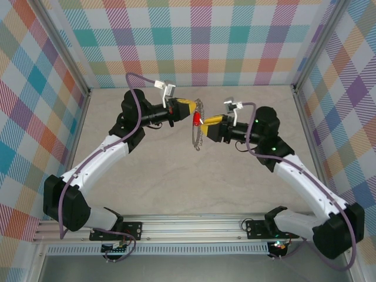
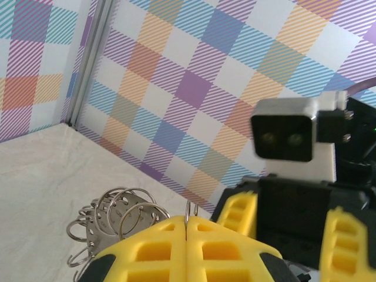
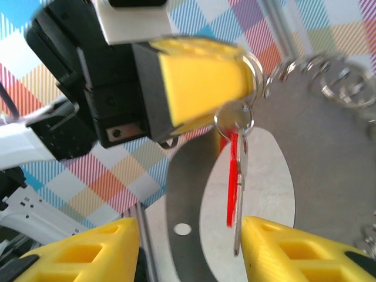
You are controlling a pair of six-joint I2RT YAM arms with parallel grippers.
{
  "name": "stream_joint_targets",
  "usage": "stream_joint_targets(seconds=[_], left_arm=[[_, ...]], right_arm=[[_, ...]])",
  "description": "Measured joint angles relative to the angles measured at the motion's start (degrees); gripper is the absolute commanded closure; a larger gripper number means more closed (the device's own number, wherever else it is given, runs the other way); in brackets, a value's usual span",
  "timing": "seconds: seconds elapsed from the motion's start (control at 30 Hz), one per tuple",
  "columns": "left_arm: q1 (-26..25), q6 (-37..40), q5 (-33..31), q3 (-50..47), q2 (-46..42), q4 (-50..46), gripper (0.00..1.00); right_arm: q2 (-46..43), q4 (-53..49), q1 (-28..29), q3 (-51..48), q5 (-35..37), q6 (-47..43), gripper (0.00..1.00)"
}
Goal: Put the keys on the keyring
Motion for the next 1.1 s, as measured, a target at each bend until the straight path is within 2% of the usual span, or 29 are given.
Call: stream_joint_targets(seconds=[0.23, 0.43, 0.77, 1.1], left_arm=[[0.0, -1.9, -0.2, -2.1, -0.3, 3.0, 1.00], [0.0, -5.7, -1.7, -5.2, -1.1, 7.7, 1.00], [0.0, -10.4, -3.7, -7.7, -2.4, 12.2, 1.00], [0.0, -10.6, -4.4, -7.7, -3.1, 12.2, 1.00]], right_arm=[[-1.8, 7.5, -0.3, -1.6, 6.8, 5.1, 0.51], [4.7, 18.0, -0.3, -2.5, 9.3, 12.4, 0.55], [9.0, 30.7, -0.2, -3.6, 9.8, 19.4, 0.63], [11.8, 33.1, 1.6, -3.6, 9.5, 20.5, 0.68]])
